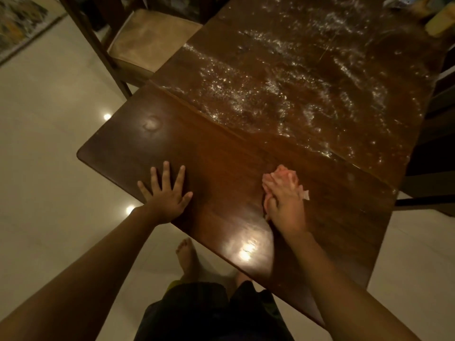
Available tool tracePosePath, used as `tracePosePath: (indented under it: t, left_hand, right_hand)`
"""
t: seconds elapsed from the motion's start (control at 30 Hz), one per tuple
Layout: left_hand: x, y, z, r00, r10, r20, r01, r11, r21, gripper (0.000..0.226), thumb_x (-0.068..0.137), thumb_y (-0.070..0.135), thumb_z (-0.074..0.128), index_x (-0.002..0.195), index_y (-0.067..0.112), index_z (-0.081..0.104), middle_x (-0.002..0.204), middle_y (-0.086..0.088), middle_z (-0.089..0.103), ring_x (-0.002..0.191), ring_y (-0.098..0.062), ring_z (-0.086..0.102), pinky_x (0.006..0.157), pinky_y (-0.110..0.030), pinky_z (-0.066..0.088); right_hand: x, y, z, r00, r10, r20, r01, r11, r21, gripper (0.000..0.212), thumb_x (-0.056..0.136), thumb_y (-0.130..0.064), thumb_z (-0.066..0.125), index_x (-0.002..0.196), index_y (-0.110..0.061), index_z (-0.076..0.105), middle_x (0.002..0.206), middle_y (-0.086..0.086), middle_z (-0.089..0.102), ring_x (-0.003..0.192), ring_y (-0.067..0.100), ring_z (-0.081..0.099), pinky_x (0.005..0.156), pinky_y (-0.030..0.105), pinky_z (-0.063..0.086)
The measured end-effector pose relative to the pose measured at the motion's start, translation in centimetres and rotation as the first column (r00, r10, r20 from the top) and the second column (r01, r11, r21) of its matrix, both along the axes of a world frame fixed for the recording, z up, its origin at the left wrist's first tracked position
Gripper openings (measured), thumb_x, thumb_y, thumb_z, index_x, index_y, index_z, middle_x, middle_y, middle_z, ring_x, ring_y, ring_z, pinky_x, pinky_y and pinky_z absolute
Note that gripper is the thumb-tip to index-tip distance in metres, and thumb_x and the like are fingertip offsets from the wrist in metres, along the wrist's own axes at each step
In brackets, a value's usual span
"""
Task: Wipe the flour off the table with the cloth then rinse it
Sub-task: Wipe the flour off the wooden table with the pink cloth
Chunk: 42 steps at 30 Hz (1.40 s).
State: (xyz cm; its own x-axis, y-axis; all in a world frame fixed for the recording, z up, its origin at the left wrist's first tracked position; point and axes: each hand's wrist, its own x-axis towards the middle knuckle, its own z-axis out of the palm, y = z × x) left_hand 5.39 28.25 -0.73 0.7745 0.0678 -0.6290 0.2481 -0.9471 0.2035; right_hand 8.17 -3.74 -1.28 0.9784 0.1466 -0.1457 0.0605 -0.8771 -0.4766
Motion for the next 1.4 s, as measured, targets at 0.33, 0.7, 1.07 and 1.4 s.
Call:
tracePosePath:
  t: [0.33, 0.7, 1.07, 1.4]
  left_hand:
    - [1.7, -8.2, 1.2, 0.961, -0.274, -0.027, 0.270, 0.958, -0.099, 0.077, 0.096, 0.066, 0.032, 0.148, 0.047, -0.022, 0.155, 0.008, -0.039, 0.145, -0.031, -0.030, 0.108, -0.070, -0.013]
    - [2.0, -18.4, 0.6, 0.936, -0.338, -0.094, 0.333, 0.941, -0.068, 0.076, 0.099, 0.061, 0.025, 0.146, 0.040, -0.031, 0.149, 0.005, -0.047, 0.140, -0.036, -0.038, 0.108, -0.069, -0.016]
    - [2.1, -18.7, -0.1, 0.954, -0.288, -0.082, 0.285, 0.957, -0.048, 0.082, 0.097, 0.063, 0.034, 0.140, 0.049, -0.034, 0.140, 0.012, -0.053, 0.132, -0.022, -0.043, 0.106, -0.066, -0.021]
    - [2.1, -18.9, -0.4, 0.966, -0.242, -0.088, 0.240, 0.970, -0.029, 0.086, 0.094, 0.062, 0.039, 0.141, 0.050, -0.032, 0.141, 0.016, -0.051, 0.130, -0.019, -0.044, 0.107, -0.063, -0.023]
  right_hand:
    - [-7.7, -10.3, 0.1, 0.641, 0.763, -0.083, -0.751, 0.646, 0.141, 0.039, 0.096, -0.032, 0.048, 0.130, -0.047, 0.060, 0.155, -0.027, 0.038, 0.154, 0.010, 0.011, 0.123, 0.044, -0.003]
    - [-3.4, -11.9, -0.6, 1.000, 0.002, 0.024, -0.001, 0.998, -0.060, 0.051, 0.092, -0.025, 0.037, 0.136, -0.014, 0.060, 0.149, 0.011, 0.049, 0.143, 0.036, 0.037, 0.118, 0.056, 0.025]
    - [1.3, -16.6, -1.1, 0.999, 0.038, -0.013, -0.037, 0.997, 0.070, 0.074, 0.092, -0.020, 0.046, 0.160, -0.030, 0.017, 0.169, 0.000, 0.006, 0.156, 0.022, -0.001, 0.122, 0.061, 0.015]
    - [0.5, -9.4, -1.6, 0.831, 0.555, 0.033, -0.555, 0.831, 0.017, 0.064, 0.086, -0.036, 0.033, 0.148, -0.032, 0.047, 0.163, -0.008, 0.027, 0.153, 0.015, 0.018, 0.123, 0.046, 0.003]
